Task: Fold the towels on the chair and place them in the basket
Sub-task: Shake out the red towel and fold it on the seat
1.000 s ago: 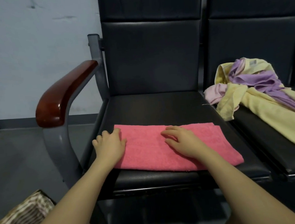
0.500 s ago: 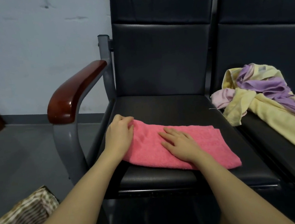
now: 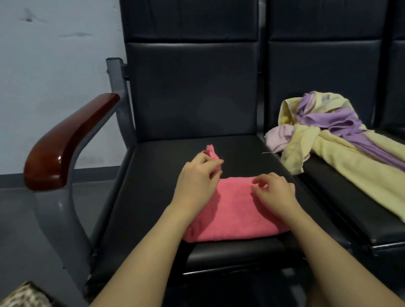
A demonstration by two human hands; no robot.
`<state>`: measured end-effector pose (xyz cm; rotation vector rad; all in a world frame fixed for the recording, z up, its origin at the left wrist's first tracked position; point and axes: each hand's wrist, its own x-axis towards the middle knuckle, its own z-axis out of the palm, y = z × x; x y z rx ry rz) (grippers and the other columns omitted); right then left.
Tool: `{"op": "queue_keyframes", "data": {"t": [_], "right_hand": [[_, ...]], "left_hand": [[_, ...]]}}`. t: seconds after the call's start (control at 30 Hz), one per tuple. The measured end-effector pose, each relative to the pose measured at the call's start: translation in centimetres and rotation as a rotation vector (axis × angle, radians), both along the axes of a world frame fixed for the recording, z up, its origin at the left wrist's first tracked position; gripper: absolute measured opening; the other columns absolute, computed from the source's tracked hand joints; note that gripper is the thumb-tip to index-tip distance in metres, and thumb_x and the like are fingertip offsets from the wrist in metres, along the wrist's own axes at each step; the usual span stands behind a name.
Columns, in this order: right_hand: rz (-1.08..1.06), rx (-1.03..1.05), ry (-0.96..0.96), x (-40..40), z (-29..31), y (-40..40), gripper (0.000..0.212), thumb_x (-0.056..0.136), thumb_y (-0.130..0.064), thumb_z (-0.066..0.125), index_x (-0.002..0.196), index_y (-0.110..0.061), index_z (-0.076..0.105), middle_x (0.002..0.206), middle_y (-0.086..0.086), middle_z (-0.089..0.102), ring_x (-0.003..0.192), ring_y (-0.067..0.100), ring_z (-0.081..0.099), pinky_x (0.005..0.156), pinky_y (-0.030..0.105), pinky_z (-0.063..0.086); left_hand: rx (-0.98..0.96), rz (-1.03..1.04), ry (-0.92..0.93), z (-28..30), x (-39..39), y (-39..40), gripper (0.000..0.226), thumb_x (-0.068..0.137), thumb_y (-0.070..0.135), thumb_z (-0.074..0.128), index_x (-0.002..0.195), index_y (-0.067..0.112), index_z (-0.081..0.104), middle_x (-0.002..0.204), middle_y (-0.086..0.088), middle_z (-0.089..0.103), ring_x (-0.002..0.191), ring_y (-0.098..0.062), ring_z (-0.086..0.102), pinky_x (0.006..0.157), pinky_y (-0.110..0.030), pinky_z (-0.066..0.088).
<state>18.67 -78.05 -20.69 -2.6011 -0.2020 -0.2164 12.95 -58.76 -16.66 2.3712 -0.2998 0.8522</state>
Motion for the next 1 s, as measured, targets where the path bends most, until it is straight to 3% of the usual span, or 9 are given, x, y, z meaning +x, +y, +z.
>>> {"op": "queue_keyframes", "data": {"t": [0.17,0.27,0.4,0.5,0.57,0.63,0.73,0.83,1.0], "right_hand": [[-0.072,0.146,0.112,-0.2,-0.7,-2.6,0.029,0.088,-0.031,0.065,0.116,-0.023,0.063,0.108,-0.008,0.063,0.113,0.016,0.055,0.086,0.030,0.024],[-0.102,0.275,0.099,0.1,-0.8,-3.0,0.023,0.090,-0.030,0.062,0.112,-0.024,0.064,0.096,-0.011,0.061,0.107,0.013,0.056,0.091,0.030,0.027],[-0.105,0.499,0.082,0.8,-1.2,-3.4,0.012,0.095,-0.036,0.052,0.096,-0.031,0.063,0.093,-0.010,0.067,0.103,0.015,0.060,0.105,0.045,0.035],[-0.103,0.513,0.079,1.2,-1.3,-3.2,0.013,0.090,-0.043,0.059,0.098,-0.033,0.061,0.087,-0.012,0.068,0.098,0.012,0.061,0.100,0.039,0.032],[-0.090,0.503,0.052,1.3,-1.4,-2.8,0.017,0.087,-0.032,0.064,0.104,-0.032,0.062,0.080,-0.013,0.068,0.096,0.013,0.062,0.093,0.034,0.029],[-0.046,0.588,-0.014,1.6,-1.2,-2.4,0.024,0.085,-0.019,0.065,0.099,-0.038,0.061,0.074,-0.018,0.067,0.089,0.011,0.065,0.100,0.043,0.036],[-0.010,0.676,-0.142,2.0,-0.8,-2.1,0.030,0.084,-0.018,0.066,0.093,-0.046,0.060,0.081,-0.022,0.066,0.084,0.001,0.062,0.100,0.051,0.041],[0.002,0.599,-0.100,2.3,-0.6,-1.8,0.023,0.089,-0.022,0.062,0.085,-0.045,0.061,0.087,-0.019,0.066,0.094,0.008,0.062,0.102,0.050,0.039],[0.058,0.515,-0.102,2.7,-0.7,-1.8,0.012,0.083,-0.054,0.054,0.076,-0.052,0.063,0.104,-0.015,0.061,0.105,0.008,0.057,0.103,0.050,0.037]], "left_hand": [[-0.117,0.015,0.075,0.1,2.2,-4.9,0.024,0.088,0.007,0.063,0.111,0.009,0.071,0.099,-0.008,0.062,0.090,-0.024,0.061,0.085,-0.036,0.050],[-0.129,-0.061,0.119,-0.4,3.3,-7.2,0.025,0.084,0.004,0.066,0.108,0.006,0.071,0.099,-0.012,0.062,0.089,-0.029,0.063,0.086,-0.042,0.050],[0.054,-0.096,0.305,-0.7,3.8,-8.8,0.041,0.093,0.033,0.058,0.131,0.019,0.057,0.124,-0.002,0.053,0.106,-0.021,0.057,0.098,-0.039,0.041],[0.060,0.012,0.318,-0.8,4.0,-7.5,0.039,0.098,0.036,0.047,0.134,0.023,0.054,0.132,0.002,0.049,0.116,-0.019,0.051,0.100,-0.035,0.035],[0.130,0.107,0.372,-1.2,4.0,-5.8,0.036,0.099,0.035,0.044,0.132,0.026,0.055,0.132,0.002,0.049,0.118,-0.021,0.049,0.099,-0.036,0.033],[0.254,0.161,0.458,-1.8,3.7,-4.1,0.035,0.099,0.035,0.041,0.130,0.027,0.056,0.132,0.001,0.050,0.119,-0.023,0.047,0.099,-0.037,0.031],[0.352,0.199,0.526,-2.4,3.2,-2.3,0.035,0.099,0.037,0.039,0.127,0.026,0.059,0.132,0.001,0.051,0.119,-0.024,0.046,0.098,-0.037,0.031],[0.433,0.200,0.591,-2.6,2.9,-1.2,0.040,0.099,0.041,0.037,0.131,0.027,0.055,0.138,0.002,0.048,0.124,-0.022,0.043,0.101,-0.038,0.030],[0.477,0.140,0.734,-3.2,2.7,-0.8,0.050,0.101,0.046,0.027,0.147,0.028,0.032,0.156,0.003,0.025,0.144,-0.017,0.019,0.114,-0.041,0.016]]}}
